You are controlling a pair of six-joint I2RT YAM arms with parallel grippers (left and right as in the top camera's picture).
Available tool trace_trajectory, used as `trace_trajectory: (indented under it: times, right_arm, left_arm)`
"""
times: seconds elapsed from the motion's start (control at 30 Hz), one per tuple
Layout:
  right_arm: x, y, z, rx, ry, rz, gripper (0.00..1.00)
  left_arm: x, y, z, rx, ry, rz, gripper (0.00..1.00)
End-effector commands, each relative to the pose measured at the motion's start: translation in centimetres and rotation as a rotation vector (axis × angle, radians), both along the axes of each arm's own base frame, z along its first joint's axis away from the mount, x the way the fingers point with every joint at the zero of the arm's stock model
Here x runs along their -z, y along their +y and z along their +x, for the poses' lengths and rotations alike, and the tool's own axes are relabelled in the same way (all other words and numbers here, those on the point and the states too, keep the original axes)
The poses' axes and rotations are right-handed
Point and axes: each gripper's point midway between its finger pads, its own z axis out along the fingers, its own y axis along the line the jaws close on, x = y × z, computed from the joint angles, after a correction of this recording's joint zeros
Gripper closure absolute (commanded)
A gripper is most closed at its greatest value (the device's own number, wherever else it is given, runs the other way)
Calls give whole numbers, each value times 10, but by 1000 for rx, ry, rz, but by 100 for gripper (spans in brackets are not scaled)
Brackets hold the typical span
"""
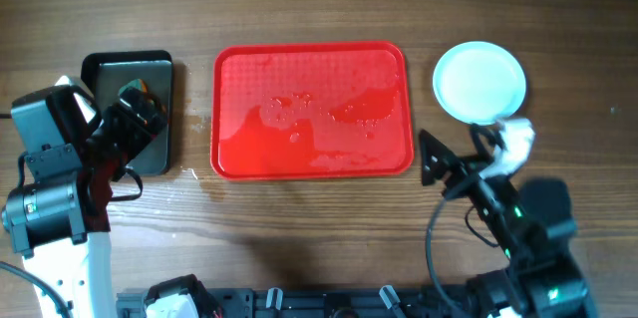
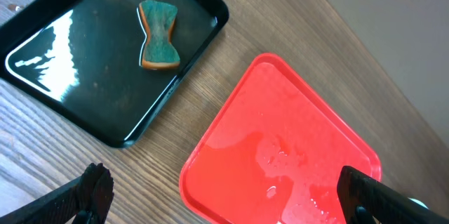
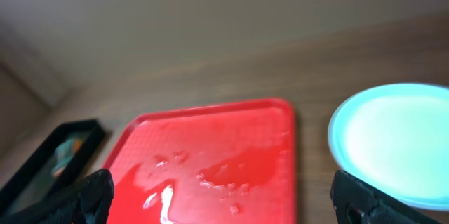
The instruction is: Clean dirty plates on tray and stack at the side
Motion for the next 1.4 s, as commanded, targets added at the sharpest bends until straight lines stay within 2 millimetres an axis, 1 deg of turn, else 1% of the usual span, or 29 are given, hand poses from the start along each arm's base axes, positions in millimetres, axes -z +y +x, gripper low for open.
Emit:
trace_trajectory:
  times: [0.0, 0.1, 0.23, 0.37, 0.47, 0.5, 0.73, 0.8, 1.0, 1.17, 1.37]
  right_arm:
    - [13, -11, -8, 2, -125, 60, 0]
    - [16, -23, -9, 54, -223, 102, 0]
    - [19, -30, -9, 76, -323, 104, 0]
    - [33, -38, -4, 125, -311, 100, 0]
    - [54, -48, 0, 186, -244, 78, 0]
    - [57, -51, 0, 207, -235, 72, 0]
    - [57, -52, 0, 177, -301, -211, 0]
    - [57, -52, 0, 170, -312, -258, 0]
    - [58, -56, 1, 193, -306, -264, 0]
    - [57, -56, 1, 181, -329, -369, 0]
    - [57, -56, 1, 181, -331, -369, 0]
  left_arm:
    - [-3, -1, 1, 4, -10, -8, 0]
    - [-3, -1, 1, 5, -10, -8, 0]
    - [-3, -1, 1, 5, -10, -8, 0]
    - [-3, -1, 1, 5, -10, -8, 0]
    - [-3, -1, 1, 5, -10, -8, 0]
    - [-3, -1, 1, 4, -10, -8, 0]
    - [-3, -1, 1, 5, -10, -8, 0]
    - [-3, -1, 1, 5, -10, -8, 0]
    - [-3, -1, 1, 5, -10, -8, 0]
    - [-3, -1, 1, 4, -10, -8, 0]
    - [-3, -1, 1, 4, -10, -8, 0]
